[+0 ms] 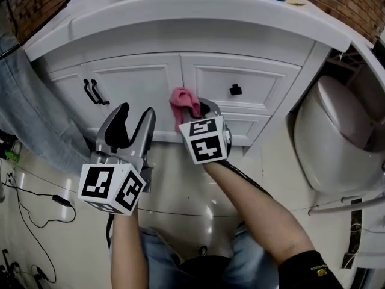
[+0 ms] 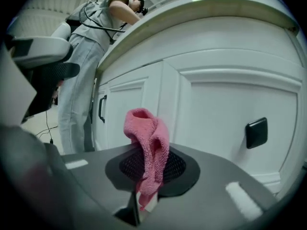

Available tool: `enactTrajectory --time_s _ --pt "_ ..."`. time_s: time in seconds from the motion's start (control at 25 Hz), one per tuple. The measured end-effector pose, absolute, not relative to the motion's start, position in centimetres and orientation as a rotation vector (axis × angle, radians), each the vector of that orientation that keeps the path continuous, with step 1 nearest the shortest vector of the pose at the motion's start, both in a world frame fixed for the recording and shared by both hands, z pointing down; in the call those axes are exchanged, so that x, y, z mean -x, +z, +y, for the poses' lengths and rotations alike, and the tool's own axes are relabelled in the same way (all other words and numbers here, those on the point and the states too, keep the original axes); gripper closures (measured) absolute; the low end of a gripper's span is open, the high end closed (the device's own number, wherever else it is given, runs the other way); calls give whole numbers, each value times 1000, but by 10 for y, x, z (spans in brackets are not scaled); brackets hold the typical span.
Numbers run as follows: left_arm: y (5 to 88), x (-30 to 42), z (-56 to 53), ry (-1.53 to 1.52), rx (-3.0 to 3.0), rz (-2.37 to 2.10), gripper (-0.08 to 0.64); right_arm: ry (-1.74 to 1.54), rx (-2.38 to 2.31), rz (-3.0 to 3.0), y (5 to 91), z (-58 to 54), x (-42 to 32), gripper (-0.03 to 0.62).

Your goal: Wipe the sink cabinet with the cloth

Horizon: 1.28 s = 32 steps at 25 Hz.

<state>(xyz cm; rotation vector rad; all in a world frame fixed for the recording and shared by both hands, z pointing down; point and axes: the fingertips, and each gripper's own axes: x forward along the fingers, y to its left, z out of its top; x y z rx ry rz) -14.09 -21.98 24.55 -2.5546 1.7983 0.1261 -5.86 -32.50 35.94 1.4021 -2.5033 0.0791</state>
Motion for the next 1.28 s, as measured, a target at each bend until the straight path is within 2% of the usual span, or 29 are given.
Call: enactTrajectory --time_s 0.12,0.44,0.72,0.84,1.0,1.08,1.16,1.28 --pt "246 137 -221 133 2568 1778 325 94 -1439 -2440 371 -329 16 540" --pt "247 131 -225 95 2574 1738 325 187 -1777 -2222 376 -324 -170 540" --pt "250 132 -223 82 2565 1743 325 320 -1981 -2120 370 -317 -204 535" --pt "249 136 -222 72 2557 1746 325 469 -2015 -2142 377 -318 -186 537" --pt "250 140 -220 57 2547 1757 325 627 -1756 -2340 390 -320 -89 537" --pt "250 142 -218 48 2541 1762 325 533 -1553 -2393 394 -321 -27 537" --pt "250 145 -218 45 2537 1770 325 297 -1409 -2406 391 -321 24 537" --pt "252 144 -219 49 2543 1779 325 179 -1360 -2395 396 -327 58 537"
